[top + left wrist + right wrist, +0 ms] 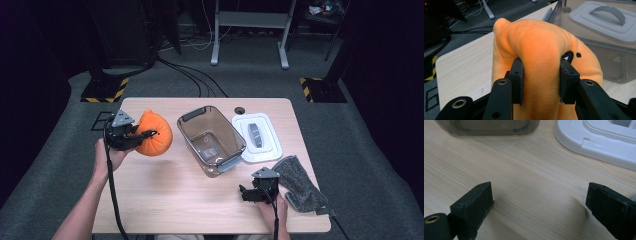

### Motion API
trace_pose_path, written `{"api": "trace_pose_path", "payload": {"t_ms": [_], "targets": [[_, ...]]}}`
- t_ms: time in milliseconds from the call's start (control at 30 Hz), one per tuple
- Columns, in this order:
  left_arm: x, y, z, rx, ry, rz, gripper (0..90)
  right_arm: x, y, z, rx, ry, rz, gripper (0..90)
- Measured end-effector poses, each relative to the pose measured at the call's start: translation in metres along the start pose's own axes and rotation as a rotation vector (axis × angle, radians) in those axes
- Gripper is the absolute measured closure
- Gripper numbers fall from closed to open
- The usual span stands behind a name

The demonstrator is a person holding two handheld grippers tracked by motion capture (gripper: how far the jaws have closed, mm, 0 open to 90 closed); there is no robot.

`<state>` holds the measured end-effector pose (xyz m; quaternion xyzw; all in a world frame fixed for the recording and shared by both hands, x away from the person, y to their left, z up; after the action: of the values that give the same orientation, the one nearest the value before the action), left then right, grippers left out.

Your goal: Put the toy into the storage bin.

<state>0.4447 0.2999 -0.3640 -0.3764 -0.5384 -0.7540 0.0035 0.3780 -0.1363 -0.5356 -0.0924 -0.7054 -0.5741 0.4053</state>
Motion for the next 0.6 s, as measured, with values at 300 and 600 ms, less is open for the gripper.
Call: {"api": "trace_pose_path", "payload": {"t_ms": [300, 600], "targets": [[-0.005, 0.017, 0.003, -0.001, -0.001, -0.009, 62.1, 0.0, 0.0, 0.0, -0.008, 0.0, -0.003, 6.9], [-0.009, 0.04, 0.004, -0.018, 0.002, -0.017, 62.2, -0.001, 0.0, 0.0, -0.011, 0.001, -0.001, 6.9]]}}
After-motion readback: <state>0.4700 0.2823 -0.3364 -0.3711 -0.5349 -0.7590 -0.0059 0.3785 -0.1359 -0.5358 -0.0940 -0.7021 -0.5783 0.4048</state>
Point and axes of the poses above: each handheld gripper's, and its own axes: x roughly backward along the jaws, y roughly out of its top, z roughly to its left, the point moved 1 cm from there along -x, roughly forward along the jaws, and after that the axes turned 2 degrees about -x, right-handed, at the moved point
